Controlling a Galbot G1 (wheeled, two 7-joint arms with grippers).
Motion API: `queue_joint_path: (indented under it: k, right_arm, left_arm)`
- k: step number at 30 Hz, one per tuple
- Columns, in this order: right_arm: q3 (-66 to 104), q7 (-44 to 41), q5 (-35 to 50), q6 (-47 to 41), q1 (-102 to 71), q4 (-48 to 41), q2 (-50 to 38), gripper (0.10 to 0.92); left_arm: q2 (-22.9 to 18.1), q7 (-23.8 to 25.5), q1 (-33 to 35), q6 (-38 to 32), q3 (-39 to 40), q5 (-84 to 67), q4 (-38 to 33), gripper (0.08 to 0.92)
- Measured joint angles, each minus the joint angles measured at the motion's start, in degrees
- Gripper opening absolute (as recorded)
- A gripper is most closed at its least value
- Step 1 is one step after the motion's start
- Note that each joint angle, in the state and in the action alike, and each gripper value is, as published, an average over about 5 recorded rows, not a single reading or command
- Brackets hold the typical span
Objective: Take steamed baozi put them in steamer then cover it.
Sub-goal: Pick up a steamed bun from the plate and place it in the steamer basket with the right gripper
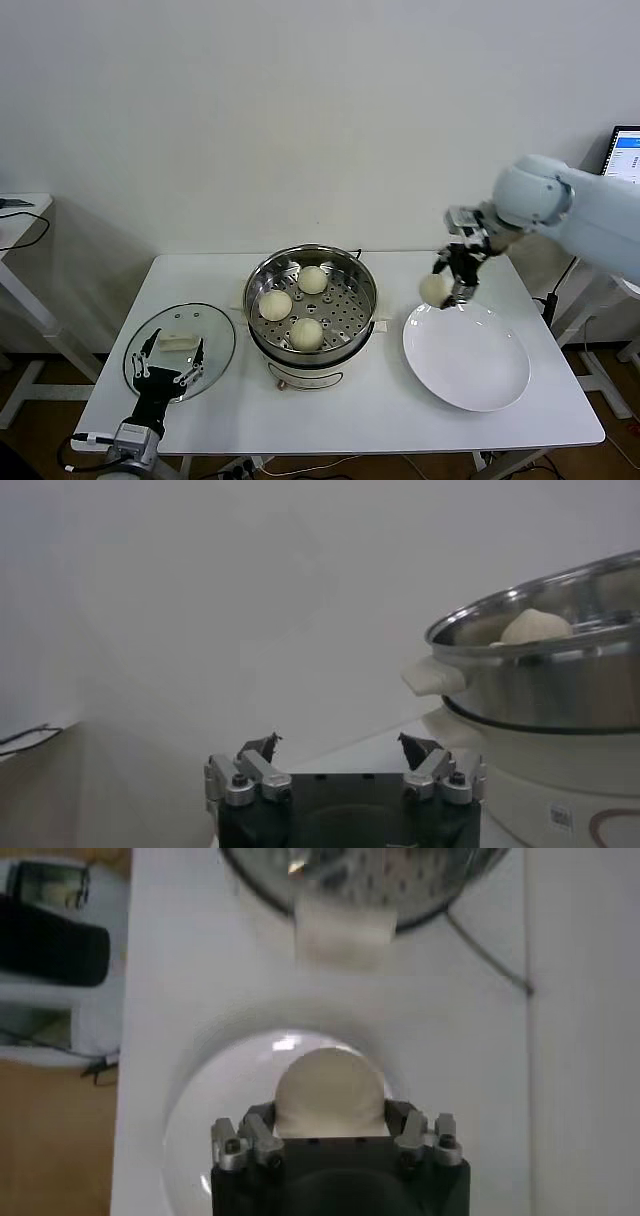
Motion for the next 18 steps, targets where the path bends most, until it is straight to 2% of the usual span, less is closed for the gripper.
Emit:
queue_joint_path:
  k: [8, 18]
  right_arm:
    - [-3.79, 1.68, 6.47, -3.4, 3.85, -2.53, 10.52, 0.704]
    - [-3.07, 2.1, 7.65, -4.65, -0.32, -11.28, 22.26, 0.704]
  left_arm:
    - [0.35, 0.05, -0.54, 0.22, -0.75, -0.66, 0.45, 0.823]
    - [0.27, 0.18, -0.86, 0.31, -1.6, -0.9, 1.32, 0.823]
